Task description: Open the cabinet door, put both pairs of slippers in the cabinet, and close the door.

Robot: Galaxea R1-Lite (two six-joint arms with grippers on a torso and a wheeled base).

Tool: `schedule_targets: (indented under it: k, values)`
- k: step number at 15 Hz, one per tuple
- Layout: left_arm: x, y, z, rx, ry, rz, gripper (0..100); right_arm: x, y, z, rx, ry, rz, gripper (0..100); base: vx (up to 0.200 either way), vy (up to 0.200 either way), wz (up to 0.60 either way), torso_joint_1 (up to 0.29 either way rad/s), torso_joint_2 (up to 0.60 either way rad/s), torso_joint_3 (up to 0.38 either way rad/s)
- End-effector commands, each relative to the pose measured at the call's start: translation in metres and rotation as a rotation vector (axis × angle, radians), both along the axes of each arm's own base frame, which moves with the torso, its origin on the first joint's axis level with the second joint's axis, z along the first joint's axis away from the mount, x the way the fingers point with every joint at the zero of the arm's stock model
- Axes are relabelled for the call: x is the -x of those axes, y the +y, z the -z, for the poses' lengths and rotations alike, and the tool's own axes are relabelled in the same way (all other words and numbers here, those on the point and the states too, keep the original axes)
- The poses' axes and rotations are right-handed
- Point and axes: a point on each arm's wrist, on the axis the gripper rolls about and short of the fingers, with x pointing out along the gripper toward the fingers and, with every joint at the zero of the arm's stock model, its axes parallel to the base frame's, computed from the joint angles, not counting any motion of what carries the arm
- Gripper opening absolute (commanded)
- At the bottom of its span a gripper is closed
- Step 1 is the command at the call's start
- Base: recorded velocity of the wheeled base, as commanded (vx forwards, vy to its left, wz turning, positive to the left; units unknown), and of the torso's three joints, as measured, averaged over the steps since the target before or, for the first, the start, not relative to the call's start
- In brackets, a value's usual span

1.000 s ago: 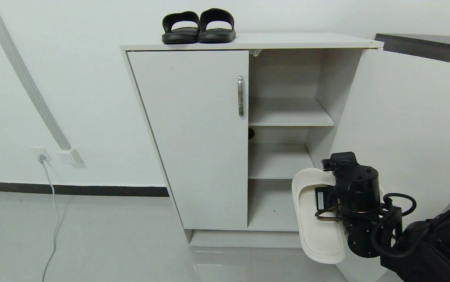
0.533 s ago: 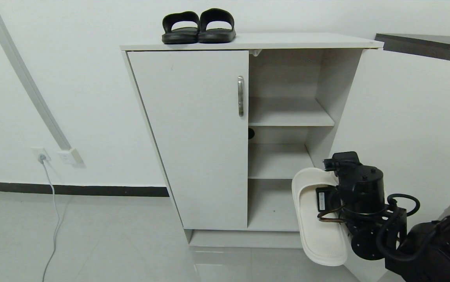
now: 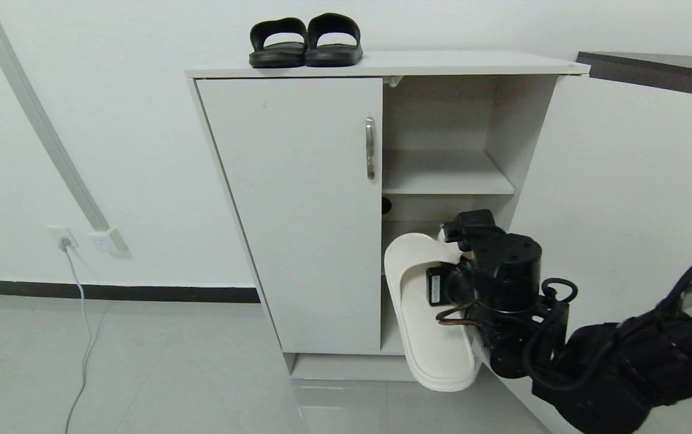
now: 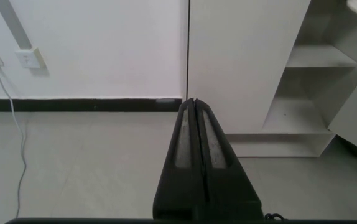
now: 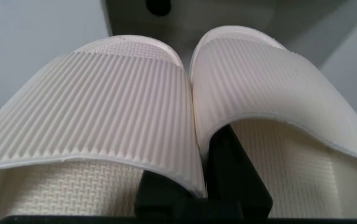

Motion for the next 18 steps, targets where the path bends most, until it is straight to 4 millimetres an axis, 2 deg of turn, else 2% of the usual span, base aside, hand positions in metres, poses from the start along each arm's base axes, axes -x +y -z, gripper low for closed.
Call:
schedule_targets:
  k: [1,5,10,14,18]
  values:
    - [0.000,0.000,0.000,0.000,0.002,-0.001,0,-0.025,0.017,0.026,0.024,0.028,0.013,0,0.000,0.000,0.00,0.000,0.00,0.000]
    - [0.000,0.000,0.000,0.000,0.002,-0.001,0,-0.044,0.011,0.047,0.001,0.061,0.063,0,0.000,0.000,0.00,0.000,0.00,0.000]
    - [0.000,0.000,0.000,0.000,0.002,-0.001,0,-0.048,0.008,0.053,0.008,0.073,0.076,0,0.000,-0.200,0.00,0.001,0.00,0.001]
    - [0.000,0.000,0.000,0.003,0.002,-0.003,0,-0.046,0.017,0.062,0.012,0.076,0.053,0,0.000,0.000,0.00,0.000,0.00,0.000]
    - [0.000,0.000,0.000,0.008,0.002,-0.003,0,-0.054,0.023,0.075,0.017,0.083,0.057,0,0.000,0.000,0.00,0.000,0.00,0.000]
